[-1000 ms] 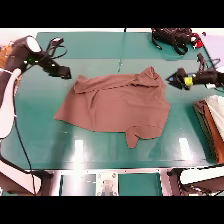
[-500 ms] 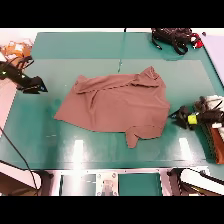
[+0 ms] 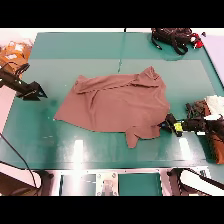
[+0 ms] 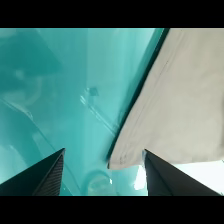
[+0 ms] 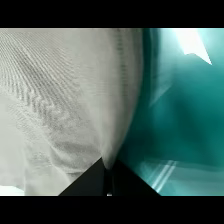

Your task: Fold the shirts.

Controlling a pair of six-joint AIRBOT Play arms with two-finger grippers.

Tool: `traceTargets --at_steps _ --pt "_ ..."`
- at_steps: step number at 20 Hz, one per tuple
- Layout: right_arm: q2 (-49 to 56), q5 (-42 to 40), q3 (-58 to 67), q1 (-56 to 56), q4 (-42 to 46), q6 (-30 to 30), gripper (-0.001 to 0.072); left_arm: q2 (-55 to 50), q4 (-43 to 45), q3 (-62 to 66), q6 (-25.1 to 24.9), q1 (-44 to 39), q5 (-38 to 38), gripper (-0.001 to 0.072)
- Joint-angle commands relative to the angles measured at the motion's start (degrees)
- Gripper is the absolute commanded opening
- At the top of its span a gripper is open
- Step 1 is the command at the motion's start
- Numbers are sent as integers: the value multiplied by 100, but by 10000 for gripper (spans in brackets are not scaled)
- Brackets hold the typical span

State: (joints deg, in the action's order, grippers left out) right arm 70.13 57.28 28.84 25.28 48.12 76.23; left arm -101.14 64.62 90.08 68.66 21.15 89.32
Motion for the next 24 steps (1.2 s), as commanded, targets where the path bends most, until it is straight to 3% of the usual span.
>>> traceTargets --at_steps 1,6,13,21,22,24 --pt "2 -160 435 153 424 81 17 0 -116 -433 -22 13 48 552" --pt "4 -155 774 328 485 136 18 0 -1097 -1349 -413 -28 -127 551" --pt "4 -155 774 328 396 133 18 0 -1082 -2487 -424 -632 -175 551" --pt "4 -131 772 328 337 136 17 0 -1080 -2527 -402 -1266 -125 529" --pt "4 -127 772 328 337 136 18 0 -1080 -2527 -409 -1287 -138 473" --pt "4 -26 774 328 337 136 17 0 -1104 -2520 -487 -1285 -210 71"
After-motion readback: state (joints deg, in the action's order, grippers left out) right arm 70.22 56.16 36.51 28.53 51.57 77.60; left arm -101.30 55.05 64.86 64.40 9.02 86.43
